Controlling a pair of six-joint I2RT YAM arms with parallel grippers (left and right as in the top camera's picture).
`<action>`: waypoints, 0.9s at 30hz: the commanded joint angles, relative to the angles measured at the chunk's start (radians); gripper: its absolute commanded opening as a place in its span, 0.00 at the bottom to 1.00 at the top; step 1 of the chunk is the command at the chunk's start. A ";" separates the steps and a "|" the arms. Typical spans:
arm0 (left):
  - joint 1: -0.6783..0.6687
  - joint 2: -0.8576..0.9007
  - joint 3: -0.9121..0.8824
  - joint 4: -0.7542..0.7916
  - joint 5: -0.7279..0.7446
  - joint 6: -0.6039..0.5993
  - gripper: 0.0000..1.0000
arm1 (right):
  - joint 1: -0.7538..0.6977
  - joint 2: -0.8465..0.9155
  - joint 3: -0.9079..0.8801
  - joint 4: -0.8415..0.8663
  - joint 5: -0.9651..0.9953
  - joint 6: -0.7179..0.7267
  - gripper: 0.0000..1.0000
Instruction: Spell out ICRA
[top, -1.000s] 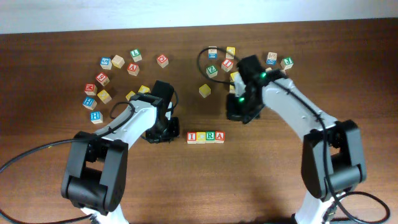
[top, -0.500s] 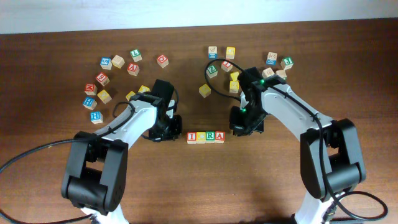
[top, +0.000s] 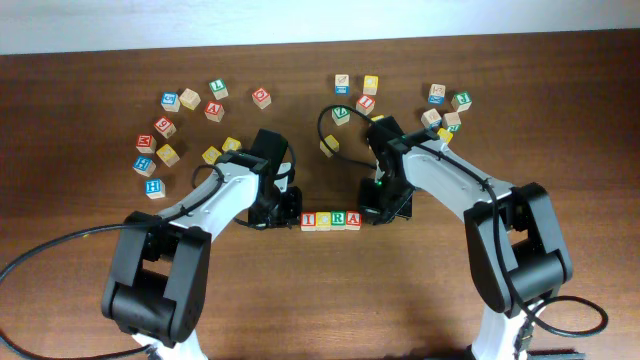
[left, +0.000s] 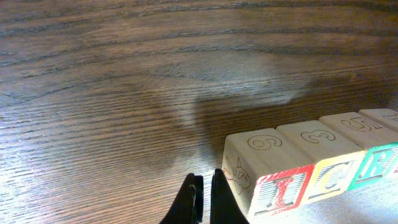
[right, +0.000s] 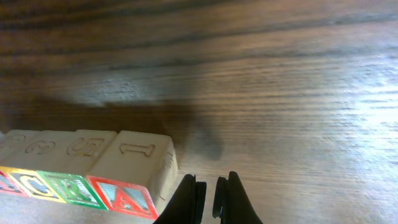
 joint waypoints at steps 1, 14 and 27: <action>-0.004 0.018 0.018 0.001 0.017 0.011 0.00 | 0.031 0.013 -0.007 0.027 -0.018 0.010 0.04; -0.038 0.018 0.018 0.002 0.027 0.008 0.00 | 0.042 0.013 -0.007 0.075 -0.040 0.000 0.04; -0.055 0.018 0.018 0.002 0.053 0.008 0.00 | 0.042 0.013 -0.006 0.082 -0.032 -0.045 0.04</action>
